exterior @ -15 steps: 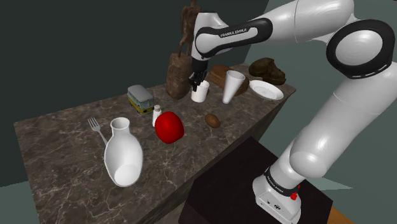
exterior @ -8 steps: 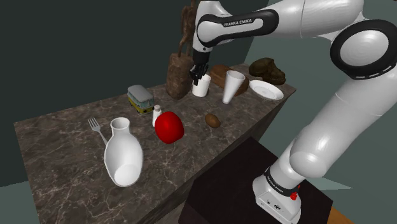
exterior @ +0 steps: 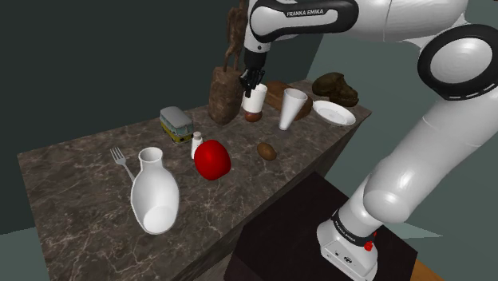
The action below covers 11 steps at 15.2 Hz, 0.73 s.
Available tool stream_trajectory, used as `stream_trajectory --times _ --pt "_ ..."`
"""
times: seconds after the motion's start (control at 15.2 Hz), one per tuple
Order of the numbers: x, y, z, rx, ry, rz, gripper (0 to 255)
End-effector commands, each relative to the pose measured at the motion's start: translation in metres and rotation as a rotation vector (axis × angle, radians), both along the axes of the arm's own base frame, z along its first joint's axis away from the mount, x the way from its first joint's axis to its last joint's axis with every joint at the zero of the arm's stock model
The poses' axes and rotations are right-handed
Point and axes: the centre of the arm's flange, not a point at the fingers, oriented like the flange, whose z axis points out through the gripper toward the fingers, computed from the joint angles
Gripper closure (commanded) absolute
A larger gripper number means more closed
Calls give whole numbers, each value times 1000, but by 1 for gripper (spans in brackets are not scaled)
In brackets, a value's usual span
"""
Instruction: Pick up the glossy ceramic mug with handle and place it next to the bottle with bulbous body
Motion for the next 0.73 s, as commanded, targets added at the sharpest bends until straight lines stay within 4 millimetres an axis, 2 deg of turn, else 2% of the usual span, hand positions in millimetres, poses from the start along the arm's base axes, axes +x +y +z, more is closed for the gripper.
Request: stream_trajectory --times 0.0,0.66 --pt "-1 1 12 0 0 0 255" --pt "-1 1 64 0 0 0 255"
